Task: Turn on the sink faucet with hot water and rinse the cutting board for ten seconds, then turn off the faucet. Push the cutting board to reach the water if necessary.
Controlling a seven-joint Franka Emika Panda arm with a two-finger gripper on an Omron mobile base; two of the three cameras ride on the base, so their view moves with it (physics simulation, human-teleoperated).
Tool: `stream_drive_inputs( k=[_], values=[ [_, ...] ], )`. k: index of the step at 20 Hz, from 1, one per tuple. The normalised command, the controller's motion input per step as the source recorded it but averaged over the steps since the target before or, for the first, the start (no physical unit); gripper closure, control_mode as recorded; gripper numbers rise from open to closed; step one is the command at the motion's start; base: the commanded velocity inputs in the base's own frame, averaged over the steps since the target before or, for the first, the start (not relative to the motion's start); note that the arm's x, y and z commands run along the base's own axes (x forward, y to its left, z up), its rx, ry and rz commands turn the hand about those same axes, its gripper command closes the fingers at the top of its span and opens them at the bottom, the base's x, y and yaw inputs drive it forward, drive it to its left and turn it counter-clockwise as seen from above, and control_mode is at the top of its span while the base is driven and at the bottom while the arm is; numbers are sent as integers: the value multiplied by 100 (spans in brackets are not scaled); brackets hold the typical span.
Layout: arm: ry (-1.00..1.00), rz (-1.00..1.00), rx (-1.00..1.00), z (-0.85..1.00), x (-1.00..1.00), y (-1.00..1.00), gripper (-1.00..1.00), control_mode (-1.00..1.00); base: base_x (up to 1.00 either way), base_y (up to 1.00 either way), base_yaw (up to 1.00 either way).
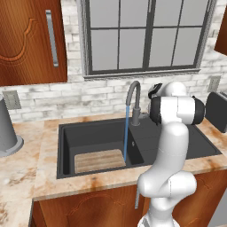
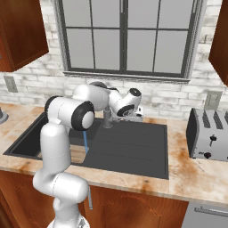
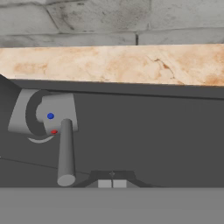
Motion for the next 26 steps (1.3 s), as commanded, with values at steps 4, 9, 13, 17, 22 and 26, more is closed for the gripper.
stream_drive_inputs(
  k=[4, 9, 13, 17, 22, 26],
  values=[
    [0, 0, 0, 0, 0, 0, 100, -100, 0, 0, 0],
    [0, 0, 0, 0, 0, 0, 100, -100, 0, 0, 0],
    [0, 0, 0, 0, 0, 0, 100, -100, 0, 0, 0],
    [0, 0, 0, 0, 0, 0, 100, -100, 0, 0, 0],
    [0, 0, 0, 0, 0, 0, 100, -100, 0, 0, 0],
    [0, 0, 0, 0, 0, 0, 100, -100, 0, 0, 0]
  ],
)
